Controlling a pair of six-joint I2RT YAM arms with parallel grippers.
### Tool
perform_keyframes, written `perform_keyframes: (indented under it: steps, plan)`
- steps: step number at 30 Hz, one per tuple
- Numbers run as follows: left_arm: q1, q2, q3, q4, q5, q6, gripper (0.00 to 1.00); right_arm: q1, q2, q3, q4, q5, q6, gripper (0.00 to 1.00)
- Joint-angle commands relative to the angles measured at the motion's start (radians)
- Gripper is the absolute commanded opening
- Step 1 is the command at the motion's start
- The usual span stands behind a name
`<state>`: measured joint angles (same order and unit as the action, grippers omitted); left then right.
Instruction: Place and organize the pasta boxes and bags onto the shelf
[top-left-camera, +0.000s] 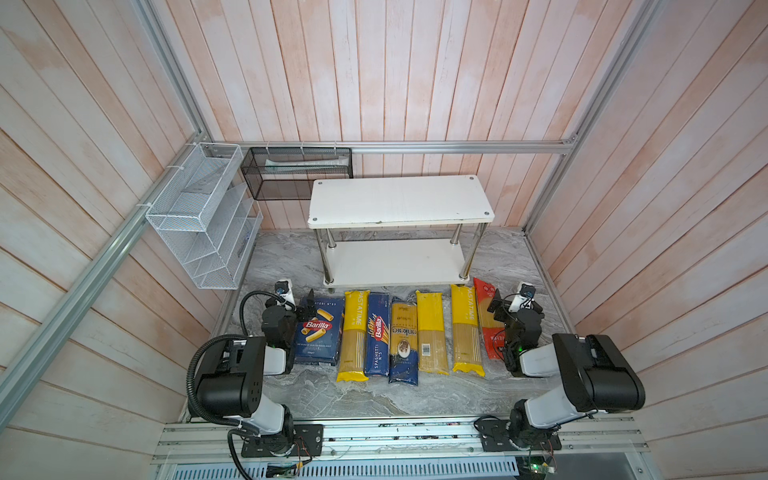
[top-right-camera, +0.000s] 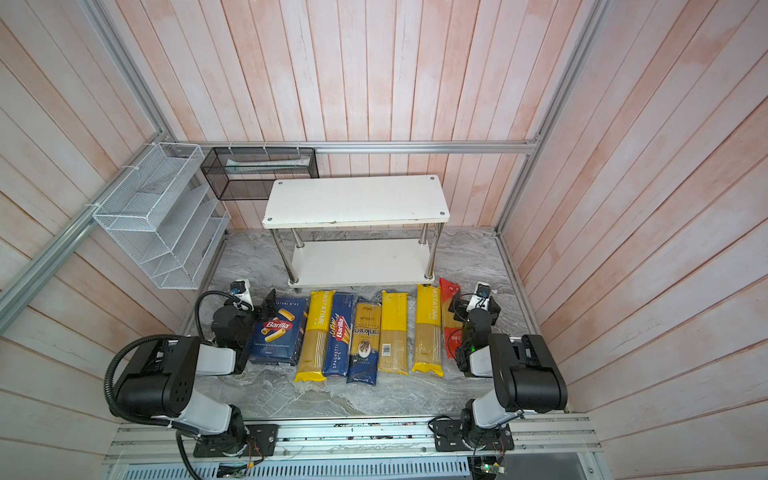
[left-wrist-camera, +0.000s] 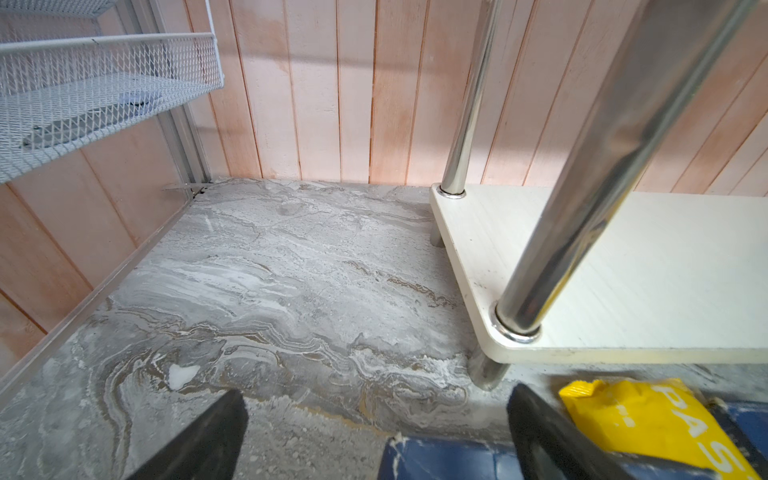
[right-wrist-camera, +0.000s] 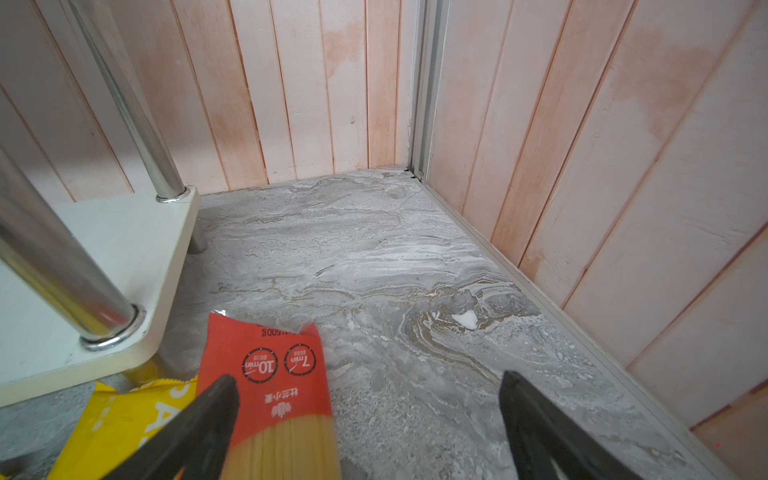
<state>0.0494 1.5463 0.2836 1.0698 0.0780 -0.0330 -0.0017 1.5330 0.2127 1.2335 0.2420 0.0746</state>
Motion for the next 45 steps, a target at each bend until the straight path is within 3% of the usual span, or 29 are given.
perform_keyframes:
  steps: [1,33,38,43,45]
  plan:
    - [-0.005,-0.006,0.012,0.022,0.005,0.014,1.00,0.000,-0.014,0.014,0.002,0.000,-0.004,0.98]
    - [-0.002,-0.011,0.007,0.049,0.014,0.014,1.00,0.001,-0.014,0.015,0.002,-0.001,-0.004,0.98]
    - [-0.002,-0.258,0.129,-0.402,0.059,-0.021,1.00,0.002,-0.051,0.034,-0.063,0.035,0.007,0.95]
    - [-0.011,-0.433,0.138,-0.490,0.172,-0.059,1.00,0.039,-0.080,0.067,-0.090,0.098,-0.034,0.95]
    - [-0.020,-0.459,0.138,-0.514,0.189,-0.081,1.00,0.046,-0.159,0.168,-0.318,0.092,-0.045,0.97]
